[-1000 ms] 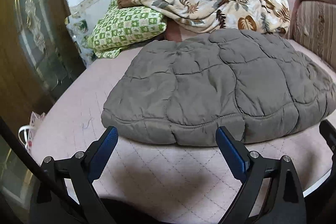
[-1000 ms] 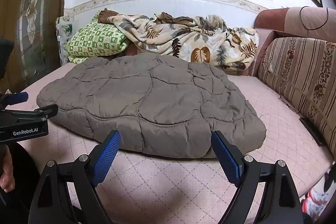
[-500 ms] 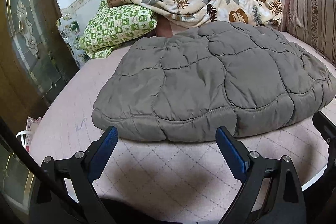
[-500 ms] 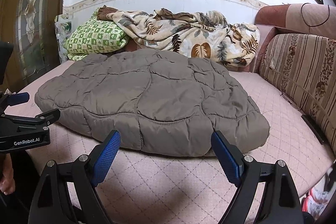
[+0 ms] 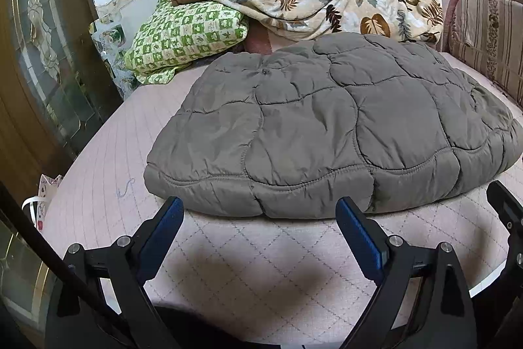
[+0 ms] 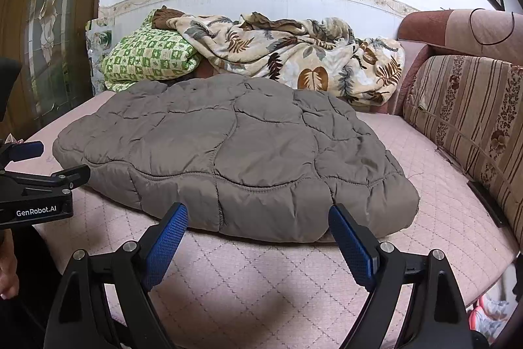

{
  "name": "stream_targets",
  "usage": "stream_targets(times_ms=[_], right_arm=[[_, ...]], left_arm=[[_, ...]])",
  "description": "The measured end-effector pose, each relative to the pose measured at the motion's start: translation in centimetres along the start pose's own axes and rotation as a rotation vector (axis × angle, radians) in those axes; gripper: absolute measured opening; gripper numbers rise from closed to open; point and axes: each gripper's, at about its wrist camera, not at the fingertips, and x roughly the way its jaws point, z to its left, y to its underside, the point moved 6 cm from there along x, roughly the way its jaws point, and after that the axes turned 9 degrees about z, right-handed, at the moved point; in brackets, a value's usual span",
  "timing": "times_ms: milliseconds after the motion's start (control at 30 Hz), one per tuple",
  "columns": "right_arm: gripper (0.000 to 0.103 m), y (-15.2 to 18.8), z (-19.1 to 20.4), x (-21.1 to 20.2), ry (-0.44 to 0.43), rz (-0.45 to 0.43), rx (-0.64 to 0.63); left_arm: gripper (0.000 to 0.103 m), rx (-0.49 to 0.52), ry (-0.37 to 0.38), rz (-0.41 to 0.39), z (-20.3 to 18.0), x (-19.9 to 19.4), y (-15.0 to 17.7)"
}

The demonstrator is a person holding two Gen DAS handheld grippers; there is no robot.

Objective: Fold large clothes

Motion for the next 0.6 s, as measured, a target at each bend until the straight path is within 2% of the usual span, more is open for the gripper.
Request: stream_targets(times_ms=[600], right_arm=[[0.091,0.08,-0.03,0.04,0.000,0.004,-0.001]], left_arm=[[0.094,-0.003,-0.003,0.005,0.22,0.15,0.08]])
